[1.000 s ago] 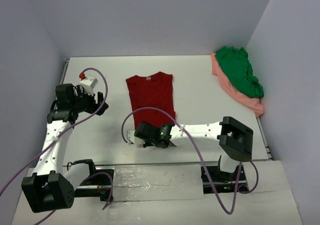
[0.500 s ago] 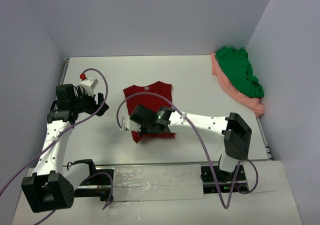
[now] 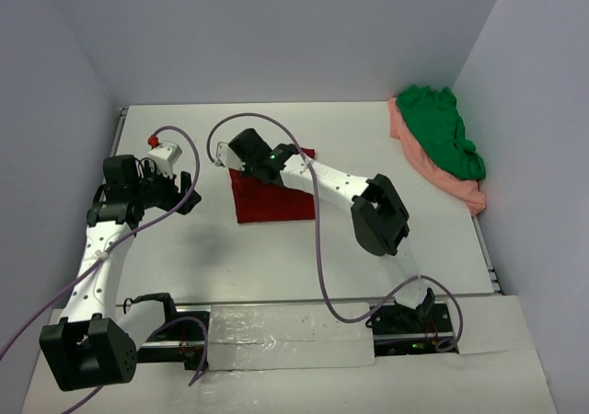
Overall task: Fold and stack the t-shirts
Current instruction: Fold the long partially folded tshirt into a neat square
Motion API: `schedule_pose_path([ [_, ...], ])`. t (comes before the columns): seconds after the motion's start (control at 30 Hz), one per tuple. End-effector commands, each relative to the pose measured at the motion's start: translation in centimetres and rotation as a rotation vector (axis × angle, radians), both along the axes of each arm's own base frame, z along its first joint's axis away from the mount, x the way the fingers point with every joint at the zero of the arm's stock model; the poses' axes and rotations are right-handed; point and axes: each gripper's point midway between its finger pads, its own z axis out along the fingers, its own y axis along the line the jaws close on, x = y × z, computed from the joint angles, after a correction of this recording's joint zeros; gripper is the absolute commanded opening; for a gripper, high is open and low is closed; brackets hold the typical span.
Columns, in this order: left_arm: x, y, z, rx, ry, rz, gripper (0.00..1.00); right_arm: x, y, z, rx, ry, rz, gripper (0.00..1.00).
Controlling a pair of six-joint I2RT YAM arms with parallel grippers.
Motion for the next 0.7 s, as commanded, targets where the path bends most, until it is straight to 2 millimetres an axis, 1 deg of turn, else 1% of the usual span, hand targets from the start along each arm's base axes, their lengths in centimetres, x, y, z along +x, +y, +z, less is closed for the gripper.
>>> schedule_pose_path([
  [0.0, 0.2, -0.2, 0.8, -0.009, -0.025, -0.022, 0.82, 3.2, 1.1, 2.8, 0.029, -0.126, -0.007, 0.00],
  [0.07, 0.1, -0.2, 0.7, -0.011, -0.022, -0.023, 0.82, 4.1, 1.4, 2.8, 0.039, -0.140, -0.012, 0.00],
  [0.1, 0.1, -0.2, 0.6, -0.012, -0.018, -0.027, 0.82, 4.6, 1.2, 1.8, 0.025, -0.132, -0.017, 0.00],
  [0.17, 0.2, -0.2, 0.5, -0.011, -0.014, -0.028, 0.82, 5.7, 1.2, 1.6, 0.027, -0.160, -0.025, 0.00],
  [0.2, 0.2, -0.2, 0.4, -0.011, -0.013, -0.028, 0.82, 6.5, 0.9, 0.6, 0.017, -0.158, -0.036, 0.00],
  [0.23, 0.1, -0.2, 0.4, -0.010, -0.012, -0.028, 0.82, 7.4, 1.1, 1.0, 0.039, -0.190, -0.046, 0.00],
  [0.27, 0.1, -0.3, 0.4, -0.012, -0.012, -0.031, 0.82, 8.2, 1.0, 0.9, 0.048, -0.208, -0.061, 0.00],
  [0.3, 0.0, -0.3, 0.4, -0.012, -0.014, -0.031, 0.82, 9.2, 0.4, 0.9, 0.050, -0.239, -0.102, 0.07],
  [0.33, 0.0, -0.3, 0.5, -0.012, -0.017, -0.031, 0.82, 11.0, 0.2, 0.4, 0.072, -0.272, -0.140, 0.17],
  [0.37, 0.0, -0.3, 0.4, -0.011, -0.015, -0.030, 0.82, 11.8, -0.3, 0.0, 0.072, -0.287, -0.163, 0.46],
  [0.4, 0.0, -0.3, 0.5, -0.013, -0.018, -0.030, 0.82, 13.1, -0.7, 0.9, 0.106, -0.367, -0.222, 0.54],
  [0.43, 0.0, -0.3, 0.5, -0.011, -0.018, -0.030, 0.82, 13.9, -1.6, 0.2, 0.106, -0.394, -0.257, 0.62],
  [0.47, 0.0, -0.3, 0.4, -0.011, -0.015, -0.030, 0.82, 14.3, -2.1, 0.4, 0.115, -0.432, -0.285, 0.65],
  [0.5, 0.0, -0.3, 0.5, -0.012, -0.015, -0.031, 0.82, 15.4, -2.1, 2.7, 0.209, -0.545, -0.329, 0.66],
  [0.53, 0.0, -0.3, 0.5, -0.014, -0.015, -0.031, 0.82, 15.3, -3.9, 3.0, 0.193, -0.599, -0.408, 0.69],
  [0.57, 0.0, -0.4, 0.5, -0.015, -0.016, -0.034, 0.82, 15.6, -4.3, 5.1, 0.271, -0.675, -0.457, 0.69],
  [0.6, 0.0, -0.3, 0.4, -0.015, -0.015, -0.032, 0.82, 15.4, -4.8, 5.8, 0.311, -0.703, -0.495, 0.69],
  [0.63, 0.0, -0.3, 0.5, -0.013, -0.015, -0.030, 0.82, 14.9, -6.2, 7.6, 0.353, -0.730, -0.533, 0.69],
  [0.67, 0.0, -0.3, 0.5, -0.014, -0.016, -0.027, 0.82, 14.6, -6.6, 8.6, 0.401, -0.736, -0.544, 0.69],
])
